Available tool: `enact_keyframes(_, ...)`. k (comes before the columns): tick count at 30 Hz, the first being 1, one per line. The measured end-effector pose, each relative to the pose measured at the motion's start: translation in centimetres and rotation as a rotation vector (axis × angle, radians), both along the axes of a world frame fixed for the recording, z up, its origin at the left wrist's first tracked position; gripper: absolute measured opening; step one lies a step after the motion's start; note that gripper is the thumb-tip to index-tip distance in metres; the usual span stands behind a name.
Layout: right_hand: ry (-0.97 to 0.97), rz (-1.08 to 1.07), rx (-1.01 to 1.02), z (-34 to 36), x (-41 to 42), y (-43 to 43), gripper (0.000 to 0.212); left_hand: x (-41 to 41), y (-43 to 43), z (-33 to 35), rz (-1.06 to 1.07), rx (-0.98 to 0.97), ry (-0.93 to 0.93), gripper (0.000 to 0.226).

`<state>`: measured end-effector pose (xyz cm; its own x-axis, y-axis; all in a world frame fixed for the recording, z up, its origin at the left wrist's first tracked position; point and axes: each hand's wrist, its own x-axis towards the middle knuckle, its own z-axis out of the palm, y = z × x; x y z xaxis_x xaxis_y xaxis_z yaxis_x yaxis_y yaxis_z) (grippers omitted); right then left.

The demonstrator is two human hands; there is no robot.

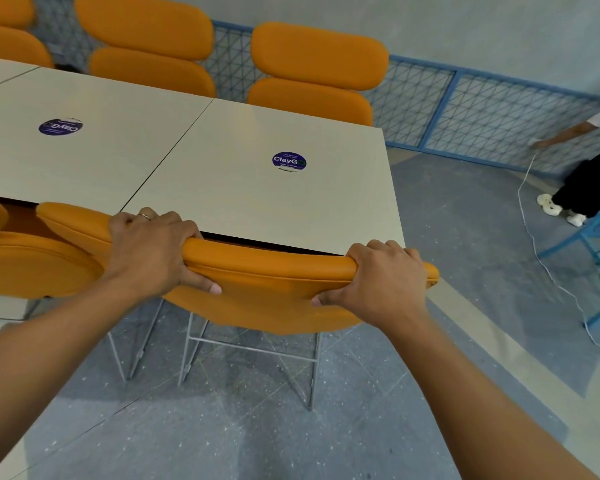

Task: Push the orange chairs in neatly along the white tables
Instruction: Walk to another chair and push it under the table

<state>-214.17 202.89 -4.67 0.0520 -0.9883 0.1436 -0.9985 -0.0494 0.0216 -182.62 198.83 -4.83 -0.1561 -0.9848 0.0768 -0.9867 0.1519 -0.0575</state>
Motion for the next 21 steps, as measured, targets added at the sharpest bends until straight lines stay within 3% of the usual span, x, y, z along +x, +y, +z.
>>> enact_keyframes(21, 0.006, -0.012, 0.002, -0.2, 1.0, 0.2, 0.08, 0.6, -0.4, -0.4, 0.025, -0.002, 0.029, 0.099)
